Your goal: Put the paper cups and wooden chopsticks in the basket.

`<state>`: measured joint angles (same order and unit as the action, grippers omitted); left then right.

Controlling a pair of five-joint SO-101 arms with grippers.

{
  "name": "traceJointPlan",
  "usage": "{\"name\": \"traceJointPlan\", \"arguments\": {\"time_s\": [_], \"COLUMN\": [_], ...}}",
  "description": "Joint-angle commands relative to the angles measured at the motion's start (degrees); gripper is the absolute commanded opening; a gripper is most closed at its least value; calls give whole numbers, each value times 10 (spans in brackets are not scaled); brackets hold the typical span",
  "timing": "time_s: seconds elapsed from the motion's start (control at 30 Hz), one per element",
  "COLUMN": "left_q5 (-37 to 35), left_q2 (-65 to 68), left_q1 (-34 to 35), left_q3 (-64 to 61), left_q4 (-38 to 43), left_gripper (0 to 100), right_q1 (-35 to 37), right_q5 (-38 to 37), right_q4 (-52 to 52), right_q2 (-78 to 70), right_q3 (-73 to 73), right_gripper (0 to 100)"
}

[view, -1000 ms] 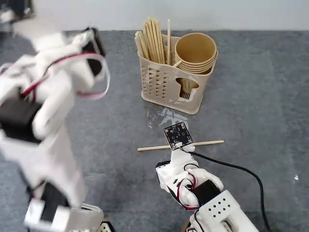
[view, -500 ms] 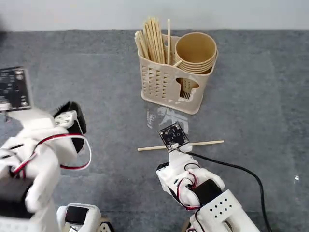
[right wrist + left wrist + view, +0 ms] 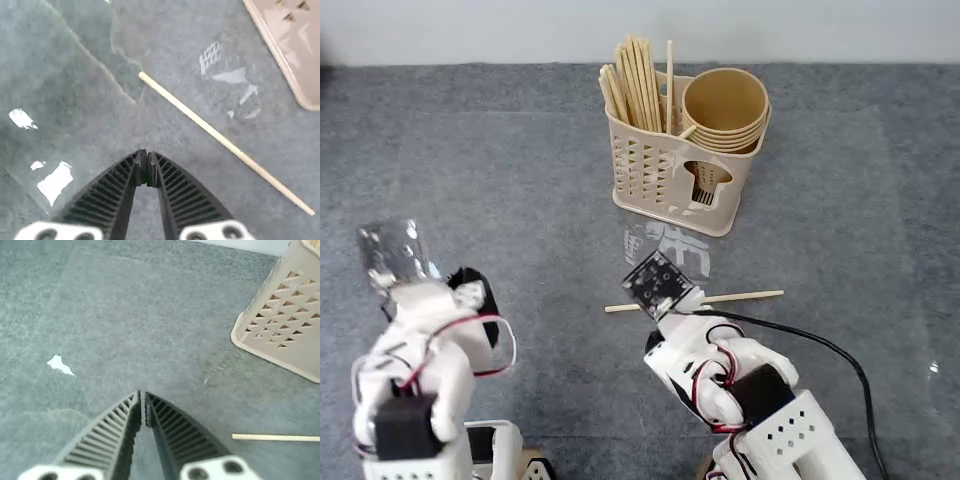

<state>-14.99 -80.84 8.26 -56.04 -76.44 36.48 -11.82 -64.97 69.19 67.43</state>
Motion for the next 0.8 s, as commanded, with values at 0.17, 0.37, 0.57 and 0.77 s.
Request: {"name": "traceJointPlan", "arguments": {"time_s": [0.17,0.37,0.57,0.77], "left_q5": [14,51,74,72], "left_q2": [-155,-221,-234,-234], "left_q1": [5,5,8,41], "left_q3": [-175,-236,-307,-348], "left_q4": [74,67,88,91], "left_gripper": [12,12,12,12], "right_q1": [3,4,4,4], "right_q5": [-28,-28,-49,-53], "right_q4": [-12,-10,-6,15], "right_q2": [-47,-228,-402,-524], "right_q3": [-56,-153,-236,-301], "right_gripper": [12,12,90,129]}}
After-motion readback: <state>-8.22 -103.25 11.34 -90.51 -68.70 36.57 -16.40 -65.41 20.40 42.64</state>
